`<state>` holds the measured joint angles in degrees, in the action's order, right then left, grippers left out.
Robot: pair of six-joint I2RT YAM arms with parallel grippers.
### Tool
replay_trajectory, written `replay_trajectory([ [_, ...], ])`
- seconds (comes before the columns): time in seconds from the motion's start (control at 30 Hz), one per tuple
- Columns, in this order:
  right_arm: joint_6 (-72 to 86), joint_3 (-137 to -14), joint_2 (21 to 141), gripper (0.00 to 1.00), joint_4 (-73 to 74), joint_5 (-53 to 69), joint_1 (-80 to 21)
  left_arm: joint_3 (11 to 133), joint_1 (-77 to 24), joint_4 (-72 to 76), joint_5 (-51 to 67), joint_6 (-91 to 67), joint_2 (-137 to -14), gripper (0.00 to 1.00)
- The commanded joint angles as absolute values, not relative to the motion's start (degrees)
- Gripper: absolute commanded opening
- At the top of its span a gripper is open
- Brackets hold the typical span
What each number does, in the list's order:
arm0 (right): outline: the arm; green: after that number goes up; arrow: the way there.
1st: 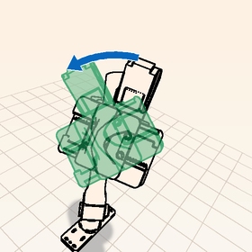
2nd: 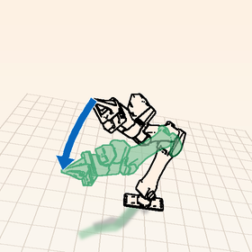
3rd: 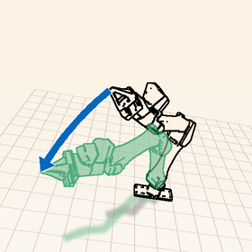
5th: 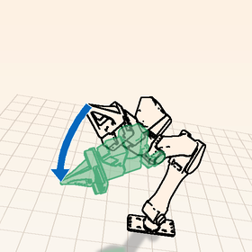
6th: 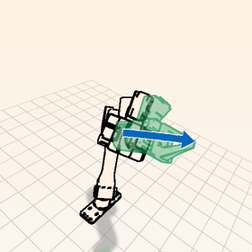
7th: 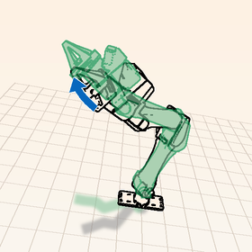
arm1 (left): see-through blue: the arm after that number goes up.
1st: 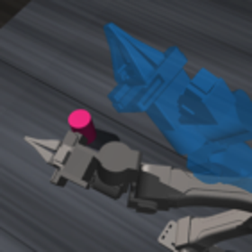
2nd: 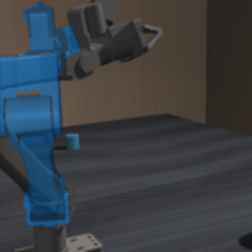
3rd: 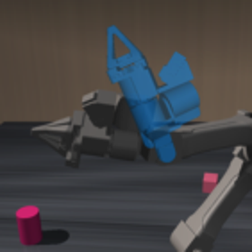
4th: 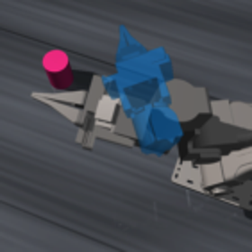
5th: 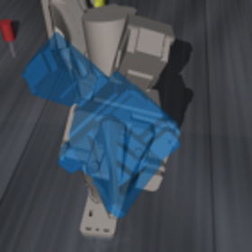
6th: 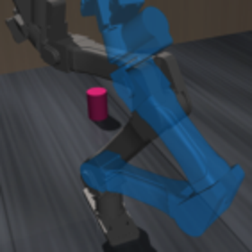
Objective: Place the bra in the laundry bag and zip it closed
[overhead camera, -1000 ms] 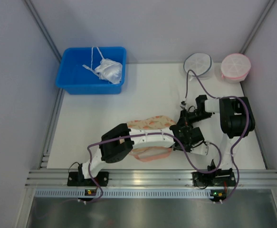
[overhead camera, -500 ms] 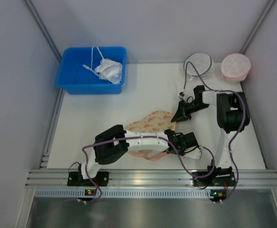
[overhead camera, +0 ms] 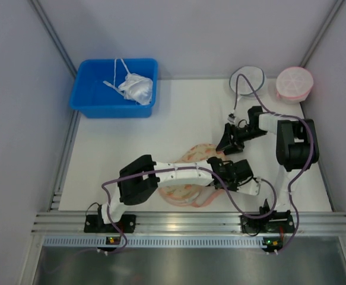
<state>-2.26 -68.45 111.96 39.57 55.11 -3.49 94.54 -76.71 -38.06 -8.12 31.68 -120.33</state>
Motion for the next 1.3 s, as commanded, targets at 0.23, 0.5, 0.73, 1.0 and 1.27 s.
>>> replay_trajectory([
  [0.23, -1.5, -62.9, 112.5, 0.68, 36.5, 61.6, -5.4, 100.2, -72.2, -37.4, -6.5, 33.8, -122.5, 0.00],
  [0.5, 4.8, -63.5, 114.9, 0.17, 31.6, 62.1, -9.8, 100.7, -72.2, -37.4, -5.3, 33.2, -122.3, 0.00],
  [0.73, 6.4, -67.8, 115.0, 0.00, 31.6, 57.7, -8.3, 94.3, -73.3, -37.5, -2.4, 33.0, -117.4, 0.00],
  [1.0, 8.7, -75.4, 117.9, 0.00, 31.0, 55.5, -6.0, 82.6, -79.1, -37.6, -0.3, 30.2, -112.5, 0.00],
  [1.27, 4.8, -81.1, 117.3, 0.57, 40.0, 53.2, -5.8, 82.9, -79.6, -37.4, -3.3, 29.0, -113.9, 0.00],
])
